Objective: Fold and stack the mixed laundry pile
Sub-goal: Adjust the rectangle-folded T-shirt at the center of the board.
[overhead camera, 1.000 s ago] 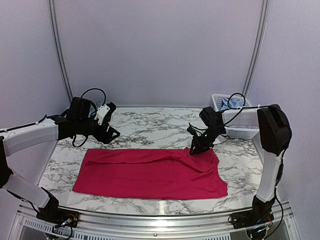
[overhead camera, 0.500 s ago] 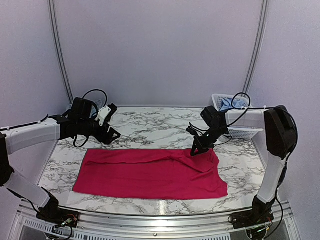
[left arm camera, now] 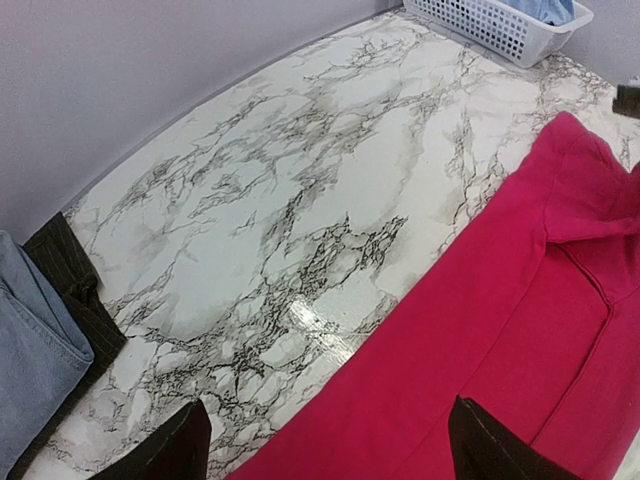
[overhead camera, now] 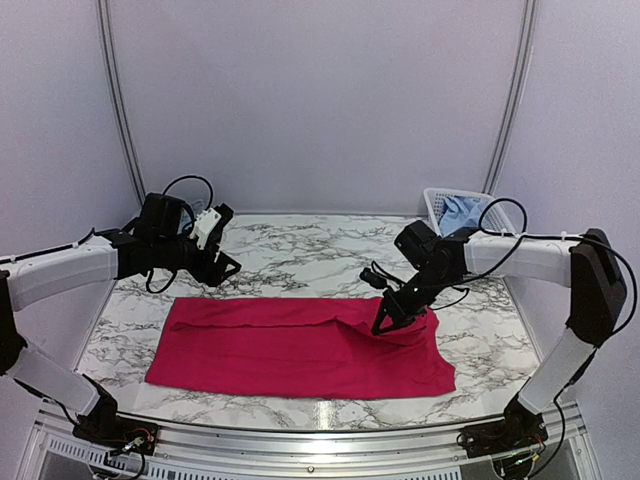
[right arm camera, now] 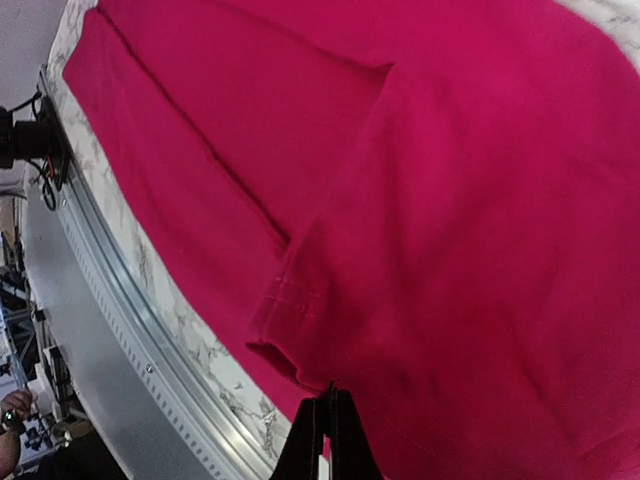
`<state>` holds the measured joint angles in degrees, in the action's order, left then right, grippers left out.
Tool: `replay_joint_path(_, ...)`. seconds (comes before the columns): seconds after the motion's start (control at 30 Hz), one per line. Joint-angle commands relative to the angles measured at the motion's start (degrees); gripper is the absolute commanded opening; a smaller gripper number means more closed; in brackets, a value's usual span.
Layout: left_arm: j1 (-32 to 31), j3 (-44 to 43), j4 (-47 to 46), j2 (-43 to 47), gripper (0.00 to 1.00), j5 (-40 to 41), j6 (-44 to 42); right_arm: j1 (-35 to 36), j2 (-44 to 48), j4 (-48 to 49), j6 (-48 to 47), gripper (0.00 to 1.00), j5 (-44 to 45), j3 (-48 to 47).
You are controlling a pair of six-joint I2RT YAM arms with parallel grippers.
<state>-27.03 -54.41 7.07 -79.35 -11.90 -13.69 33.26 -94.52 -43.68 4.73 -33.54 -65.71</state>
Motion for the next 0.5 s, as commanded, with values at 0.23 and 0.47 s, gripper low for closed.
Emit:
replay_joint_path(0.23, -0.1, 2.8, 0.8, 5.2, 0.99, 2.5, -0.8, 10.5, 4.2, 1.4, 5.4, 0.37, -2.9, 7.8)
replay_joint_path(0.47, 0.0, 5.4, -2.1, 11.2, 0.99, 3.5, 9.4, 5.7, 2.3, 0.0, 4.4, 0.47, 2.5, -1.6)
